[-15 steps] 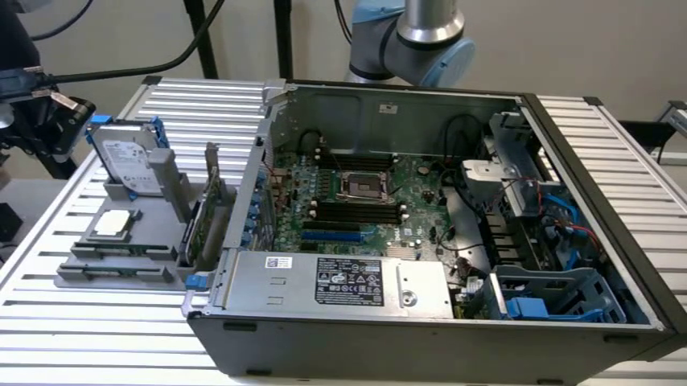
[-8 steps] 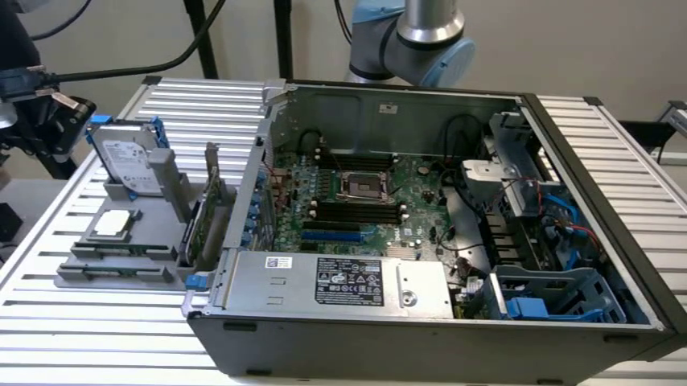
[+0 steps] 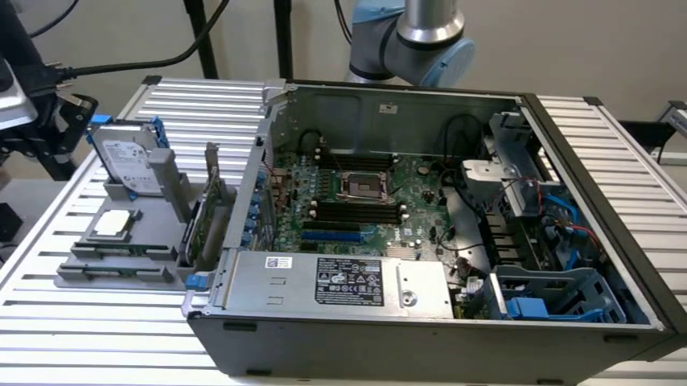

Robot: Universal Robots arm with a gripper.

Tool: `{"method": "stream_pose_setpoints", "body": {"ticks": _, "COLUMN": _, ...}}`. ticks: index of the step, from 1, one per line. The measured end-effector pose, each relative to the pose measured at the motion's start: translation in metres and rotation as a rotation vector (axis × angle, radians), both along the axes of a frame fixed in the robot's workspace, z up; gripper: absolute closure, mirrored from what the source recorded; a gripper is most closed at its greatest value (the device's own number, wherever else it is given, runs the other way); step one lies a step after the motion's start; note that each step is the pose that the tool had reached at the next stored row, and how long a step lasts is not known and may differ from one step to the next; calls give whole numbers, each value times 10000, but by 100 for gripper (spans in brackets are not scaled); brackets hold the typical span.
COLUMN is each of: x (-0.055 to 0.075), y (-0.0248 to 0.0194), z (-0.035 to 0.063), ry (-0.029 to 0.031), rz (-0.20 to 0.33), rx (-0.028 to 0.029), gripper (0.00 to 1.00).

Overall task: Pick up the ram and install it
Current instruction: 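Pick up the ram and move it above insertion slot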

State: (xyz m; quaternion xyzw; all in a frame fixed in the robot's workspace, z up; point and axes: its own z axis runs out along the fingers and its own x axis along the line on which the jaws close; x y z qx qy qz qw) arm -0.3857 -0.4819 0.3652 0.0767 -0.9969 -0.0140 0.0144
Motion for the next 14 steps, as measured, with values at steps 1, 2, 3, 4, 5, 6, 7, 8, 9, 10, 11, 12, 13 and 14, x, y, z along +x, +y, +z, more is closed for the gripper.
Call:
{"method": "stream_pose_setpoints", "body": {"ticks": 1, "x": 0, "y": 0, "z": -5, "ry": 0, "rz": 180, "rx": 0, "gripper": 89}}
{"method": "stream_pose_setpoints", "body": {"ticks": 2, "x": 0, "y": 0, "z": -11, "ry": -1, "rz": 360, "rx": 1, "gripper": 89}}
{"method": "stream_pose_setpoints", "body": {"ticks": 3, "x": 0, "y": 0, "z": -17, "ry": -2, "rz": 546, "rx": 2, "gripper": 89}}
{"method": "stream_pose_setpoints", "body": {"ticks": 4, "x": 0, "y": 0, "z": -22, "ry": -1, "rz": 724, "rx": 1, "gripper": 89}}
{"method": "stream_pose_setpoints", "body": {"ticks": 5, "x": 0, "y": 0, "z": -28, "ry": -1, "rz": 905, "rx": 1, "gripper": 89}}
{"method": "stream_pose_setpoints", "body": {"ticks": 6, "x": 0, "y": 0, "z": -34, "ry": -1, "rz": 1101, "rx": 1, "gripper": 89}}
{"method": "stream_pose_setpoints", "body": {"ticks": 7, "x": 0, "y": 0, "z": -40, "ry": -1, "rz": 1281, "rx": 1, "gripper": 89}}
{"method": "stream_pose_setpoints", "body": {"ticks": 8, "x": 0, "y": 0, "z": -46, "ry": -1, "rz": 1461, "rx": 1, "gripper": 89}}
{"method": "stream_pose_setpoints", "body": {"ticks": 9, "x": 0, "y": 0, "z": -53, "ry": -1, "rz": 1639, "rx": 1, "gripper": 89}}
{"method": "stream_pose_setpoints", "body": {"ticks": 10, "x": 0, "y": 0, "z": -59, "ry": -2, "rz": 1821, "rx": 2, "gripper": 89}}
{"method": "stream_pose_setpoints", "body": {"ticks": 11, "x": 0, "y": 0, "z": -66, "ry": -1, "rz": 2005, "rx": 2, "gripper": 89}}
{"method": "stream_pose_setpoints", "body": {"ticks": 12, "x": 0, "y": 0, "z": -72, "ry": -1, "rz": 2185, "rx": 1, "gripper": 89}}
{"method": "stream_pose_setpoints", "body": {"ticks": 13, "x": 0, "y": 0, "z": -79, "ry": -1, "rz": 2371, "rx": 2, "gripper": 89}}
{"method": "stream_pose_setpoints", "body": {"ticks": 14, "x": 0, "y": 0, "z": -86, "ry": -1, "rz": 2545, "rx": 1, "gripper": 89}}
